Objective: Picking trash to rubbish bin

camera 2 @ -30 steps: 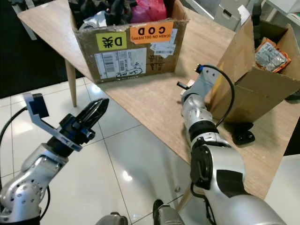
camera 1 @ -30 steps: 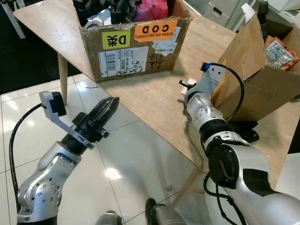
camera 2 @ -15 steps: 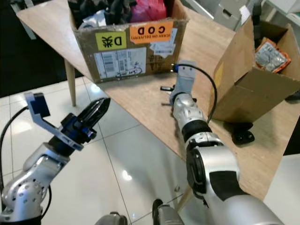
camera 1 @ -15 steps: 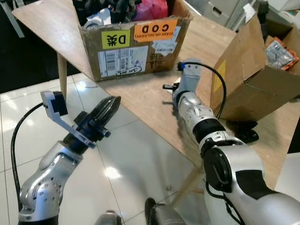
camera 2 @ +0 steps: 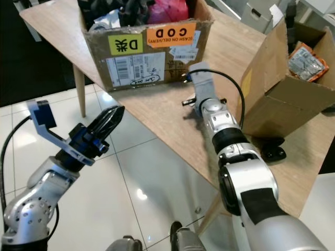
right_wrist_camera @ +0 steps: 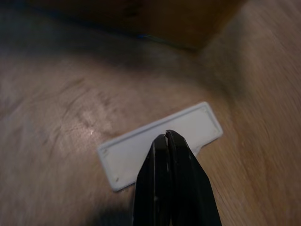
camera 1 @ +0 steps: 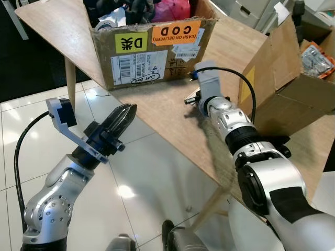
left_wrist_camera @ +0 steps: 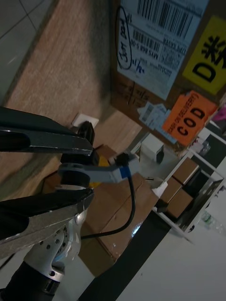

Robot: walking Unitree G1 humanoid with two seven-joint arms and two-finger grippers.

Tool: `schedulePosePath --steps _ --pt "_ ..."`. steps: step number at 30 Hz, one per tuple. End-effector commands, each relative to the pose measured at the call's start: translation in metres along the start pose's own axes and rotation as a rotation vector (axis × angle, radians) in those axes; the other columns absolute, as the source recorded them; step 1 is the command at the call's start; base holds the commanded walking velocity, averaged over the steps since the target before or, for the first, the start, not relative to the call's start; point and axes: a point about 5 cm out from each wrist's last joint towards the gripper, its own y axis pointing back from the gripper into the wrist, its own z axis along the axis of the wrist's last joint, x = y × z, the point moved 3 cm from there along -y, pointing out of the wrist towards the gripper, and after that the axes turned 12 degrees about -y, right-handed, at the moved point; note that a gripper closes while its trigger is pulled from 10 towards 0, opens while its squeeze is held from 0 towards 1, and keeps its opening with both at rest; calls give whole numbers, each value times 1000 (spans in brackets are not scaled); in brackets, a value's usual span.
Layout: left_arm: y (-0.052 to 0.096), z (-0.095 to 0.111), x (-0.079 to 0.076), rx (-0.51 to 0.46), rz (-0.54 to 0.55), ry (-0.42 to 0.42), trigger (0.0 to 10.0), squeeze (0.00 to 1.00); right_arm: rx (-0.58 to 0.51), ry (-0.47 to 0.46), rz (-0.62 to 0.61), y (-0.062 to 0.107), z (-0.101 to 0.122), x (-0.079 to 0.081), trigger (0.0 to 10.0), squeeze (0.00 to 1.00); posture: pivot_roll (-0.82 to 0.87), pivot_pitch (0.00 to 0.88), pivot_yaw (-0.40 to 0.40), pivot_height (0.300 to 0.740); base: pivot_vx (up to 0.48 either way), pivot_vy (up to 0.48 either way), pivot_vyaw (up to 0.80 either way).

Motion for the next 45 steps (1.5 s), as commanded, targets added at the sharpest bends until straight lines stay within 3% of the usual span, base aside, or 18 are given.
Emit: schedulePosePath --steps 1,6,8,15,21,30,32,36,37,39,40,41,42,45 --pt "2 -6 1 14 -3 12 10000 0 117 78 45 1 -27 0 4627 0 100 225 -83 740 0 0 0" --pt "-1 -7 0 13 -19 15 10000 0 128 104 122 4 -23 1 4275 0 92 206 -82 740 0 0 0" --pt "-3 -7 -1 11 -36 15 10000 0 137 133 215 9 -20 5 3686 0 88 200 -81 740 0 0 0" --pt "-4 -7 -1 7 -48 14 10000 0 165 206 321 20 -19 6 3686 0 81 197 -81 740 0 0 0" --pt "-5 -9 -3 0 -60 21 10000 0 184 361 533 52 -18 6 2980 0 78 198 -78 740 0 0 0" --pt "-8 -8 -3 -7 -71 23 10000 0 192 420 628 70 -15 4 2275 0 77 191 -79 740 0 0 0" --pt "-9 -8 -3 -12 -72 21 10000 0 201 451 645 76 -15 1 1647 0 77 187 -84 740 0 0 0" --pt "-8 -8 -3 -19 -70 19 10000 0 217 507 677 90 -13 -4 1451 0 77 187 -87 740 0 0 0" --pt "-8 -8 -3 -20 -68 18 10000 0 219 515 678 91 -12 -5 863 0 77 185 -91 740 0 0 0" --pt "-8 -8 -3 -22 -68 18 10000 0 221 528 674 92 -11 -7 1020 0 77 185 -91 740 0 0 0" --pt "-8 -9 -3 -25 -66 18 10000 0 225 551 663 93 -9 -11 2039 0 77 183 -96 740 0 0 0" --pt "-8 -9 -3 -26 -66 17 10000 0 225 556 659 93 -8 -12 2039 0 77 183 -96 740 0 0 0" --pt "-9 -9 -4 -28 -66 17 10000 0 222 563 645 92 -6 -15 10000 0 78 183 -97 740 0 0 0" --pt "-9 -9 -4 -31 -67 17 10000 0 216 576 621 91 -3 -19 10000 0 78 183 -97 740 0 0 0"
